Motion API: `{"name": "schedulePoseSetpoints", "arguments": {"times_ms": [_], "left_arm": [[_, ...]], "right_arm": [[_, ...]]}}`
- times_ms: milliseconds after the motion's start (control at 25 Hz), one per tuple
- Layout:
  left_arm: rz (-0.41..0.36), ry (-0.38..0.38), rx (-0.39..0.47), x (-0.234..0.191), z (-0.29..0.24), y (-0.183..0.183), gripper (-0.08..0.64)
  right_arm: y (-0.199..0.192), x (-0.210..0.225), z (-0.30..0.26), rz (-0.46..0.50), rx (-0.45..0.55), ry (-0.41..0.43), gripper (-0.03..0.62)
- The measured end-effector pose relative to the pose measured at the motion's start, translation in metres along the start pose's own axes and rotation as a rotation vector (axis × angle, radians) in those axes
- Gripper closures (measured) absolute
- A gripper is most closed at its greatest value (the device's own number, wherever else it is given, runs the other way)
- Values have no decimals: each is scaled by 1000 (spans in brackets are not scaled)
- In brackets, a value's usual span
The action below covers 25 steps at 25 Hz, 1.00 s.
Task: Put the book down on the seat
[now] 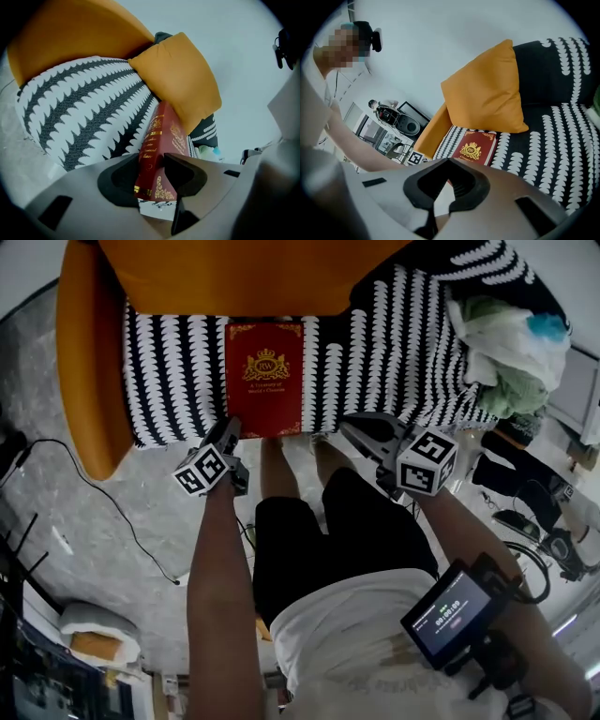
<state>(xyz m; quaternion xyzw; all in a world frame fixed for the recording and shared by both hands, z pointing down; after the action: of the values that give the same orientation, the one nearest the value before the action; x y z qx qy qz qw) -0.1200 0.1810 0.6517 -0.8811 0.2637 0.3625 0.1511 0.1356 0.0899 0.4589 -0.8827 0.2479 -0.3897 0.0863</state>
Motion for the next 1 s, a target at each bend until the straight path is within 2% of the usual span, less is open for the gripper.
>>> {"name": "schedulePoseSetpoints", "arguments": {"times_ms": [200,320,480,640,1000], "left_arm": [[13,-5,-1,-2,-2,9,390],[1,-25,-14,2,-3,11,333],[-12,-7,-4,3,6,14,330],[-38,12,-13,4,21,17,331],[-126,-9,-80,22,51,12,331]], "right_arm": [[3,2,1,-10,6,-7,578],[4,3,1,-13,0,-13,578],[8,1,-1,-8,3,-14,578],[17,-8,-2,2,13,-6,577],[26,-23,-10,32,27,16,578]]}}
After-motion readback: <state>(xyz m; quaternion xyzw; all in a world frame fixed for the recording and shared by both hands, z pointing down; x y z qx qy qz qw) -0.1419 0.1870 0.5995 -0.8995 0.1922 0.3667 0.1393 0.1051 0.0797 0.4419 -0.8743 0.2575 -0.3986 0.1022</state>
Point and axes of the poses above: the fingertips, and each gripper's own axes: z backward along the fingers, x to its right, y out of its top, the point moved 5 cm from there along z, backward along the fingers, and after that the axes turned 7 degrees about -x, right-handed, at the moved point
